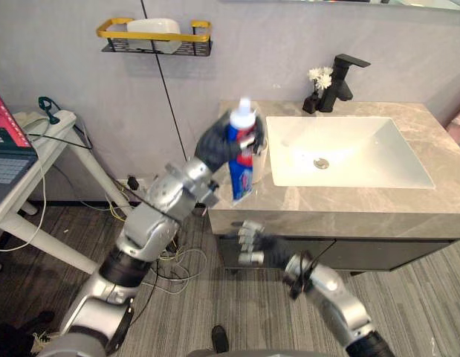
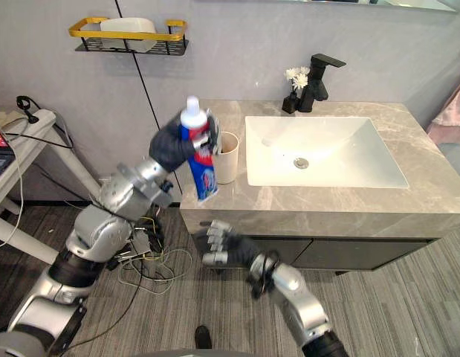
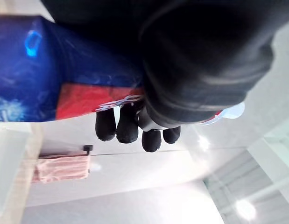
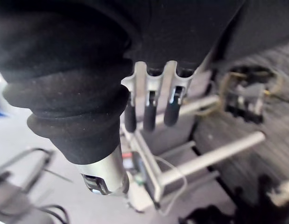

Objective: Organize washtable

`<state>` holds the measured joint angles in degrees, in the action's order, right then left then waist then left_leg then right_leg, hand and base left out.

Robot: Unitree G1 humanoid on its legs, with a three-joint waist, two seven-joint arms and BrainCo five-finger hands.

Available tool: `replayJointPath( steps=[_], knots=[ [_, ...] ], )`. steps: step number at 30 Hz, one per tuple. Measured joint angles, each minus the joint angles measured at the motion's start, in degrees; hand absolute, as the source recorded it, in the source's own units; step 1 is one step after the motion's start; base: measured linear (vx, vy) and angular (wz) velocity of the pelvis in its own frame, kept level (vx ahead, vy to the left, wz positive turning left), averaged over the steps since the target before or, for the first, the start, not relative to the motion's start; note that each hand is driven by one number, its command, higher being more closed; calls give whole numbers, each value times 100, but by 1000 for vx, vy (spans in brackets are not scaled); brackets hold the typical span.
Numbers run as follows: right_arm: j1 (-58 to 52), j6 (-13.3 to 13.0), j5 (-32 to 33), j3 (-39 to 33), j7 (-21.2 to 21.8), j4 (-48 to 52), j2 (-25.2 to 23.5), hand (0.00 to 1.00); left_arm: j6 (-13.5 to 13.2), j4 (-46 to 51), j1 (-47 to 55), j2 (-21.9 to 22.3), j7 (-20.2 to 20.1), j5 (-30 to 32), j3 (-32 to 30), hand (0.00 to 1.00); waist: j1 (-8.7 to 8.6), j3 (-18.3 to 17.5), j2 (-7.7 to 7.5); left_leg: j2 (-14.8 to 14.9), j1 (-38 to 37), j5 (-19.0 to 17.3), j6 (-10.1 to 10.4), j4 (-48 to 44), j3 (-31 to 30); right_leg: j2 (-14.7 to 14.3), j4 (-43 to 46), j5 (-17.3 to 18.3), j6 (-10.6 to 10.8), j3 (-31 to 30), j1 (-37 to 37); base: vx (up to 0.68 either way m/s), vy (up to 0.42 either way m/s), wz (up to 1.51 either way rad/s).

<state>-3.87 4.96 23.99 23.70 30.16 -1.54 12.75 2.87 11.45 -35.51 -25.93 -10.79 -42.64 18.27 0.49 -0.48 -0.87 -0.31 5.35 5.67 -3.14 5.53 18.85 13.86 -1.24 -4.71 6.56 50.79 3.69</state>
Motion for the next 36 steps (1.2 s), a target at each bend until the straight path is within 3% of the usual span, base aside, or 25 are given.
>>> replayJointPath(
  steps=[4,15,19,21,30,36],
  knots=[
    [-27,-8,-1,-145,53,24,-116,0,-108,-102,-205,50,-7,9,-53,100,-129,-2,-3,12,-9,0,0,-2,41,-4,-1,-8,1,-52,-18,-6,-6,-7],
    [-66,-9,-158,-354,-2,23,-196,0,-114,-602,-691,52,123,305,-67,100,-154,-4,-3,35,8,-1,0,-9,170,-9,-2,-31,-14,-196,-118,-9,-7,-5],
    [-89,-10,-165,-355,2,23,-232,0,-267,-767,-1113,52,243,355,-200,100,-221,-4,-3,38,18,-1,0,-7,208,-5,-3,-45,-30,-234,-153,-5,-7,-6],
    [-138,-13,-165,-357,5,23,-237,0,-480,-900,-1308,92,341,493,-321,100,-271,-3,-4,48,34,-2,0,-6,268,-6,-6,-66,-50,-284,-207,-8,-8,-13],
    [-346,-32,-161,-360,8,23,-227,0,-662,-1581,-1819,280,616,503,-545,100,-341,0,-17,112,100,-25,19,26,514,-42,-21,-117,-102,-542,-412,-7,-20,-15],
    [-451,-195,-163,-366,5,23,-226,0,-824,-1644,-1963,337,681,517,-654,100,-348,3,-35,140,183,-7,-3,25,554,-79,-49,-128,-111,-568,-516,29,-35,-3]
  ],
)
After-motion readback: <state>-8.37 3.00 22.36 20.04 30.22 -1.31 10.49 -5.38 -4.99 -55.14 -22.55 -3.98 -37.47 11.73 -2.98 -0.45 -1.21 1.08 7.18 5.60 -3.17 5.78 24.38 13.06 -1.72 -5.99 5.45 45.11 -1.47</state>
